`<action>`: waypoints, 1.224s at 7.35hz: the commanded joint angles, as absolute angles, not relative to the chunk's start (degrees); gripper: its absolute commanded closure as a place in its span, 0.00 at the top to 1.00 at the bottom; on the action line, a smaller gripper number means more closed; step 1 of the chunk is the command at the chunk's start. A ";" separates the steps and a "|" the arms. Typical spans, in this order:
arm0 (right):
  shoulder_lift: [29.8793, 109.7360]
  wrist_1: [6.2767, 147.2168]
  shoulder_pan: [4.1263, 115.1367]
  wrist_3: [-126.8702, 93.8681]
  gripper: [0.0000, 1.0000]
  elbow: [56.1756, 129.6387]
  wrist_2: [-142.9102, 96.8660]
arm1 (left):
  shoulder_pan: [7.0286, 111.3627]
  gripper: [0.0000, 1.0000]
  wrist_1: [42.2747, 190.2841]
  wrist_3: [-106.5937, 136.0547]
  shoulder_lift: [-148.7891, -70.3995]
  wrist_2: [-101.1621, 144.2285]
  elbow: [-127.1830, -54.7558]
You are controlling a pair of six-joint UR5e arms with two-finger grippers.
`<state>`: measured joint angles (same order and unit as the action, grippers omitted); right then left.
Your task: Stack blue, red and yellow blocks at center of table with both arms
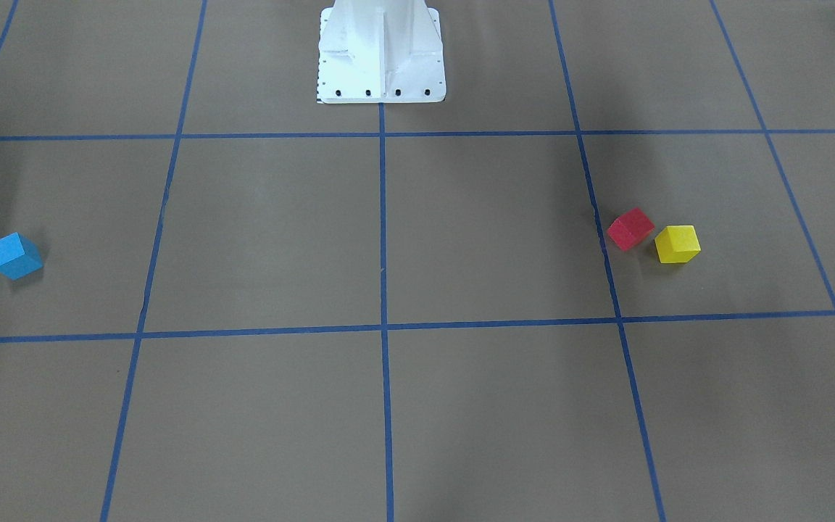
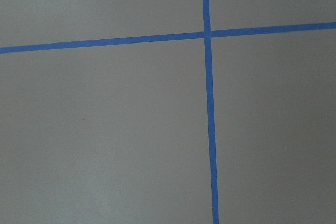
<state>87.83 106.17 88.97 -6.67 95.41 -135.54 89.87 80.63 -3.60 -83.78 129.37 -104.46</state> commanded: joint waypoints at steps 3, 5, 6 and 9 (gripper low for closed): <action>89.21 106.08 89.47 -5.89 1.00 96.68 -135.44 | 89.83 1.00 80.51 -3.52 -83.76 129.37 -104.76; 87.73 105.39 89.13 -5.98 1.00 101.21 -133.61 | 89.82 1.00 80.51 -3.52 -83.85 129.38 -105.90; 86.24 100.86 87.29 -5.98 1.00 102.90 -131.94 | 89.82 1.00 80.59 -3.52 -83.85 129.46 -107.39; 86.13 90.81 78.45 -6.77 1.00 100.47 -136.74 | 89.03 1.00 89.25 -3.25 -83.77 131.38 -107.14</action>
